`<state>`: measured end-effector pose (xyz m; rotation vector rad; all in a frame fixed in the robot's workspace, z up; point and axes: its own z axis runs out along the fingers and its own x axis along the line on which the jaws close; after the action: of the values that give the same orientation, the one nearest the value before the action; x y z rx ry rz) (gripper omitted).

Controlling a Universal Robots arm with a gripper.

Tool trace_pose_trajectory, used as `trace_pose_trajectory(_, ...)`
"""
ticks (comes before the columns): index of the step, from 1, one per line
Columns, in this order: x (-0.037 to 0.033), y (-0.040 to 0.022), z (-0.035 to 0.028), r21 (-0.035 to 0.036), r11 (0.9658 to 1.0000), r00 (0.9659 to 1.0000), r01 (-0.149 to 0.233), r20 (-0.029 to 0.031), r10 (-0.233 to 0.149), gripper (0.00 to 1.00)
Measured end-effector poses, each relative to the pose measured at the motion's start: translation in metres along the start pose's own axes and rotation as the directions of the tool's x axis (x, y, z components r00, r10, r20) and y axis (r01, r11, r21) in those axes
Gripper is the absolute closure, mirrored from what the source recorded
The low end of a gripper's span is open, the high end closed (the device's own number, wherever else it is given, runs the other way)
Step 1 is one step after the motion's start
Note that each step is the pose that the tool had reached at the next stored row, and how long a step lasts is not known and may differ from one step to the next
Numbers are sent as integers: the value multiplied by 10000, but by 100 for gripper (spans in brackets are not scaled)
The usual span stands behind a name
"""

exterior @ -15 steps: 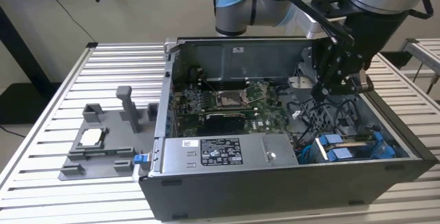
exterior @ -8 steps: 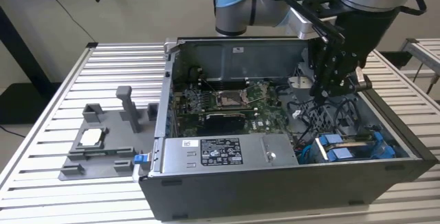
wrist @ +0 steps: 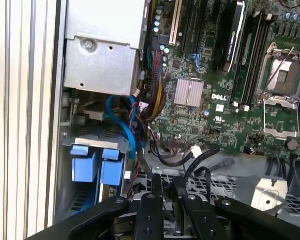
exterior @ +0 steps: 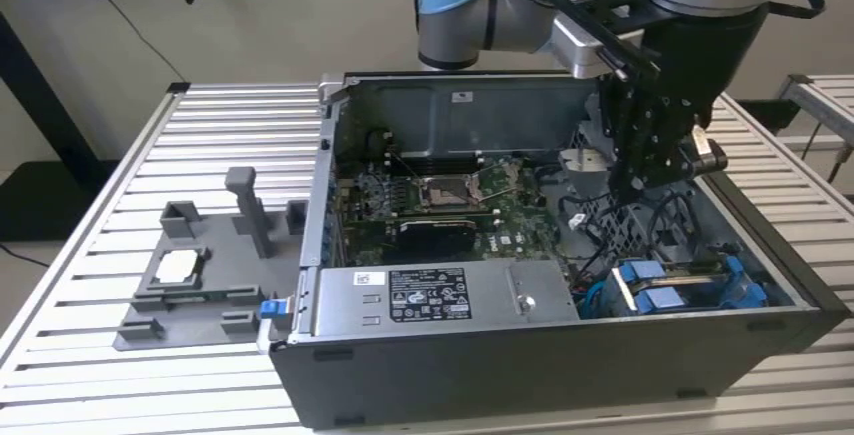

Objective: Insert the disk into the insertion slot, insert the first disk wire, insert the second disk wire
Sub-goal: 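Insert the second disk wire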

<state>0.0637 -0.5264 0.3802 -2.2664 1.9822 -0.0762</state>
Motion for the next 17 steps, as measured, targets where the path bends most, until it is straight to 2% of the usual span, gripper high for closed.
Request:
trace_pose_trajectory(1, -2, 5, 11, 46, 10000, 10000, 2, -4, -2, 77)
trace_pose_trajectory(3, -4, 10, 32, 74, 10000, 10000, 5, -10, -5, 77)
trace_pose_trajectory(5, -5, 17, 59, 91, 10000, 10000, 5, -7, -5, 77)
trace_pose_trajectory(8, -3, 16, 65, 92, 10000, 10000, 6, -7, -5, 78)
trace_pose_trajectory(10, 21, -2, 69, 61, 10000, 10000, 1, 4, -1, 78)
trace_pose_trajectory(11, 39, -19, 69, 35, 10000, 10000, 0, 8, 0, 84)
trace_pose_trajectory(14, 110, -62, 72, -31, 10000, 10000, -6, 31, 6, 84)
trace_pose_trajectory(17, 183, -86, 77, -56, 10000, 10000, -11, 65, 11, 84)
